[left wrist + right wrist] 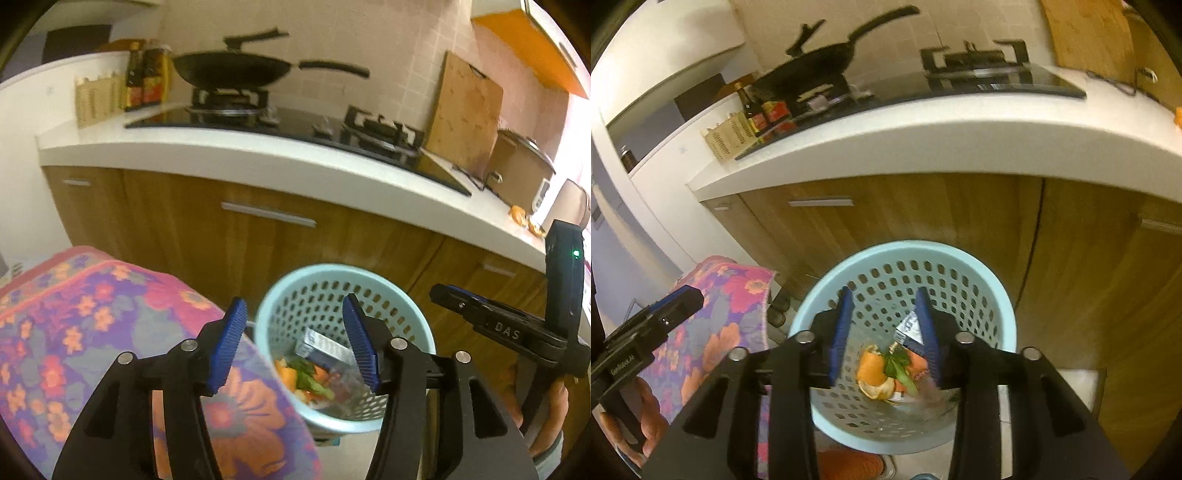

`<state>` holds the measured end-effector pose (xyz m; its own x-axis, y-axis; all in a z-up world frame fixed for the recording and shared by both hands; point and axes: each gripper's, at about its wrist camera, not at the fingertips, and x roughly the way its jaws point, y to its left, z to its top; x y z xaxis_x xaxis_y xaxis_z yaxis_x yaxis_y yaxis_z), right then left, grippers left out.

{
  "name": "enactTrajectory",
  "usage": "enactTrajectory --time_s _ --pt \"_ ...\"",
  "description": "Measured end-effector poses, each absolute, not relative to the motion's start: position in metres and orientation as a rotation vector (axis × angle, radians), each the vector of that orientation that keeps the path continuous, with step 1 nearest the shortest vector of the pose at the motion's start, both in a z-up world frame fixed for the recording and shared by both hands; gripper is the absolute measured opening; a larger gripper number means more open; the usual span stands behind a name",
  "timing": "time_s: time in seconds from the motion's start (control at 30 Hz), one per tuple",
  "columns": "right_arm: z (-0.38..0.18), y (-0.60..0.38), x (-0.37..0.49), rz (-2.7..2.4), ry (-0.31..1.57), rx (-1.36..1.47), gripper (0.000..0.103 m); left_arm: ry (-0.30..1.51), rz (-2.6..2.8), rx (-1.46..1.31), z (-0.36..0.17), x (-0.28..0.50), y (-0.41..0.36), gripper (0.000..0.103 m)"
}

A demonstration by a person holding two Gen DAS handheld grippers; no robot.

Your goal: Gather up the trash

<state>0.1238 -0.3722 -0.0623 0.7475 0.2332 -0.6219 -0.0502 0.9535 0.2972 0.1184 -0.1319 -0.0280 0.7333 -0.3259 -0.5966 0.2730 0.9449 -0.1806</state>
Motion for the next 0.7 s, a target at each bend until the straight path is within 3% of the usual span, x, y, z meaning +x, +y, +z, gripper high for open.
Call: enactTrajectory --time_s 0.17,0.3,0.43,0.7 --pt "-0.038 -0.344 0.107 0.173 0.646 0.208 0.047 0.595 -0.29 -0.089 -0.012 0.094 -0.099 0.062" --pt "-0.021 -0.319 0.089 0.182 0.58 0.159 0.057 0.526 -0.238 -0.071 -0.006 0.069 -0.069 0.075" --pt "-0.008 -0.296 0.057 0.111 0.433 0.082 0.06 0.462 -0.187 -0.055 -0.007 0.05 -0.043 0.079" --pt "-0.005 -0.268 0.035 0.039 0.362 0.004 0.061 0.401 -0.164 -0.094 -0.017 0.04 -0.028 0.079"
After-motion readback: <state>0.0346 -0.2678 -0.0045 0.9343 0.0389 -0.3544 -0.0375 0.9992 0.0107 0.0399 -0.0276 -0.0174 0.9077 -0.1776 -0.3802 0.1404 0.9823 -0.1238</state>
